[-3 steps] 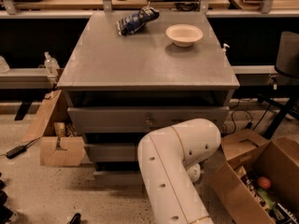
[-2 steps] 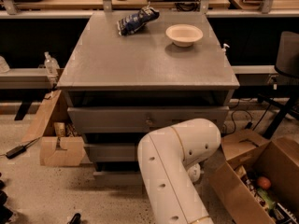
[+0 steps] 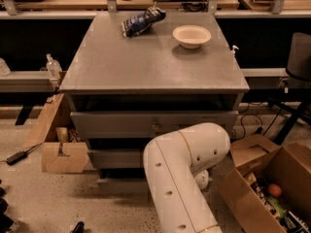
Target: Open bottom drawer
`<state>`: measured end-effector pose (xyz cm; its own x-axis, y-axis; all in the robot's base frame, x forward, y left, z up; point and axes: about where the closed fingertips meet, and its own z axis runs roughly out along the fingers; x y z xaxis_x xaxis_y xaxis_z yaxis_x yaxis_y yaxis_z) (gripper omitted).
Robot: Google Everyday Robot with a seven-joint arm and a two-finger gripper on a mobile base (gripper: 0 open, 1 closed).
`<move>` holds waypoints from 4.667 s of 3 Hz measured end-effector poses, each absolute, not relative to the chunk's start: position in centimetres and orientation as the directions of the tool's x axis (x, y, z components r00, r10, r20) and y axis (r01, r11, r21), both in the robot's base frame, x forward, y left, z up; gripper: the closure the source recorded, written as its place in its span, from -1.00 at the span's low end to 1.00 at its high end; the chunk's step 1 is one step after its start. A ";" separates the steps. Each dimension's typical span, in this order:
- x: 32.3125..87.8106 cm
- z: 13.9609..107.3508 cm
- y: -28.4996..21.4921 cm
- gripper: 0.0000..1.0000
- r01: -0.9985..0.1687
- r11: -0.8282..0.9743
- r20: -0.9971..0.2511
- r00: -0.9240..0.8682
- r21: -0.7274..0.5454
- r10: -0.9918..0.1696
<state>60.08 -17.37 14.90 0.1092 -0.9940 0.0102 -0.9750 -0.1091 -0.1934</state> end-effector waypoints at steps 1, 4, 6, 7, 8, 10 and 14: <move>60.1 14.9 -17.4 1.00 -0.975 -0.109 0.010 0.109 -0.193 -0.994; 60.1 14.9 -17.4 1.00 -0.975 -0.109 0.010 0.109 -0.193 -0.994; 60.1 15.0 -17.4 1.00 -0.975 -0.109 0.010 0.109 -0.193 -0.994; 60.1 15.0 -17.4 1.00 -0.975 -0.109 0.010 0.109 -0.193 -0.994; 60.1 15.0 -17.4 1.00 -0.975 -0.109 0.010 0.109 -0.193 -0.994; 60.1 15.0 -17.4 0.54 -0.975 -0.109 0.010 0.109 -0.193 -0.994; 60.1 15.0 -17.4 -1.00 -0.975 -0.109 0.010 0.109 -0.193 -0.994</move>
Offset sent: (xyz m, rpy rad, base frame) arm -0.2747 0.0143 0.0239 0.1013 0.1166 -0.1172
